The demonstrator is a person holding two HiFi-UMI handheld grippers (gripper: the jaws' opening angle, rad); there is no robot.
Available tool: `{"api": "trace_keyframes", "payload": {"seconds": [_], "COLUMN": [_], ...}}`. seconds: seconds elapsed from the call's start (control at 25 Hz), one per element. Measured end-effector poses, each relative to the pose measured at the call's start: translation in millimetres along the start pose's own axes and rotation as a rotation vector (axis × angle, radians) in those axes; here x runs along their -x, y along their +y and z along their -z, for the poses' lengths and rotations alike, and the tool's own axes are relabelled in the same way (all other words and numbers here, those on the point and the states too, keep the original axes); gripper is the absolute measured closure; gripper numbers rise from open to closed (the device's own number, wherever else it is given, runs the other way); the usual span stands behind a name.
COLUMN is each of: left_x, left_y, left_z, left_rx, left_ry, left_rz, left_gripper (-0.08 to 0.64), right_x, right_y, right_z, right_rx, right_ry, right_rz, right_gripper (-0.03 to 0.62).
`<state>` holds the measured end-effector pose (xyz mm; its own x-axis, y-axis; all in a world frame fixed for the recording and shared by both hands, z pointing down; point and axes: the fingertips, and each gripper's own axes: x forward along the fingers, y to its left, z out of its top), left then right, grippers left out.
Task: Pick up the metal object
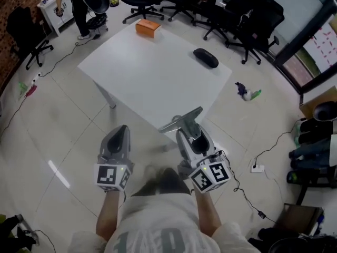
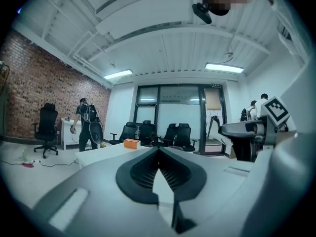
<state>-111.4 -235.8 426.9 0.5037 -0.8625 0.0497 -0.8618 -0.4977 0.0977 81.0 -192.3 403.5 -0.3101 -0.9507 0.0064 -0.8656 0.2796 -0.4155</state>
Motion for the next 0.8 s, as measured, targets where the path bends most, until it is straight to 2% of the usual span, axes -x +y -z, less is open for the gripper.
{"api": "trace_keyframes", "payload": {"seconds": [0.12,0.28,0.4,0.48,0.6,0.72,0.8], "left_x": [26.5,62.6,109.5,155.2,218.5,272.9,306.0], "left_y": [-21.5,-57.7,-97.6,-132.5,-178.9,-206.4,-215.9], "left_z": [0.0,-17.4,-18.0,-7.1,9.0,8.9,0.1], "left_rx": [0.009,-0.014,-0.025,-0.061,-0.155,-0.091,-0.075], "left_ry": [-0.019,-0.054,-0.065,-0.074,-0.064,-0.05,-0.05], "left_rz": [-0.026,-0.058,-0.058,-0.08,-0.121,-0.148,-0.166], "left_gripper": [0.558,0.559,0.558,0.558,0.558,0.56,0.558], "right_x": [36.7,94.2,155.2,205.9,270.2,318.2,341.5], "right_y": [3.1,12.9,20.8,24.3,30.7,55.7,77.5], "right_z": [-2.0,-22.7,-19.5,-8.5,5.0,10.8,19.4], "right_rx": [-0.017,0.013,-0.019,-0.018,-0.016,-0.03,-0.017], "right_ry": [-0.02,-0.066,-0.117,-0.117,-0.101,-0.06,-0.012], "right_rz": [-0.014,-0.026,-0.021,-0.009,0.016,-0.005,-0.024], "right_gripper": [0.307,0.307,0.307,0.307,0.307,0.308,0.308]}}
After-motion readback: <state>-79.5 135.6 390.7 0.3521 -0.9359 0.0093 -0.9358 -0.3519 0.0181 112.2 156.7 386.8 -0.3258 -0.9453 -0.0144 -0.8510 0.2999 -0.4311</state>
